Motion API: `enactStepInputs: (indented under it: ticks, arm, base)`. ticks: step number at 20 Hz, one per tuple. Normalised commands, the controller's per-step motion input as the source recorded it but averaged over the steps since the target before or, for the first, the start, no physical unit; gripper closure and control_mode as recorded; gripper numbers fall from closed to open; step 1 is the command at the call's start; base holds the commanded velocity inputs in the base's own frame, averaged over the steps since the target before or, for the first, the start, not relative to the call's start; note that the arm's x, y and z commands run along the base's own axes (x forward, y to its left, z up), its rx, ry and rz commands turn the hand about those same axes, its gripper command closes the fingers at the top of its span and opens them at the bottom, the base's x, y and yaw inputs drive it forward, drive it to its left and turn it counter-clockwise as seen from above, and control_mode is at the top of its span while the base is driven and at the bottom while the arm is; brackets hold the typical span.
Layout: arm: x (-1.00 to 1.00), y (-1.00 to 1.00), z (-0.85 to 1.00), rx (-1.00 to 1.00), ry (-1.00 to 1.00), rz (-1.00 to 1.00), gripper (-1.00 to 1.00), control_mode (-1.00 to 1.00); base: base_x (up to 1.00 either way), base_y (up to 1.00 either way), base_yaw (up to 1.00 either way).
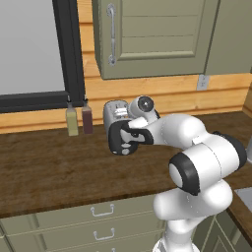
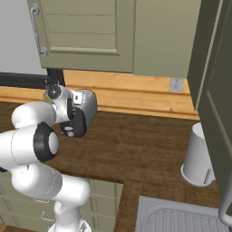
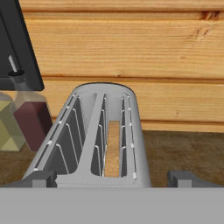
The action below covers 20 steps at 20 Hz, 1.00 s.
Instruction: Start the toaster. Once the lever pops up, take the bread to the plate on the dining counter.
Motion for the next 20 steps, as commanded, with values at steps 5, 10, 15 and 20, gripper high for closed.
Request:
enactStepInputs:
  ticks: [5,10,15,20]
  arm:
    - [0.00,0.00,0.00,0.00,0.00,0.00,-1.00,-1.00]
    - [0.00,0.00,0.00,0.00,0.00,0.00,-1.00,-1.00]
    - [0.00,0.00,0.00,0.00,0.00,0.00,-1.00,-1.00]
    - [0.00,0.00,0.00,0.00,0.00,0.00,-1.00,-1.00]
  base:
    - [0.00,0.00,0.00]
    - [0.00,0.00,0.00]
    - [0.00,0.00,0.00]
    - [0.00,0.00,0.00]
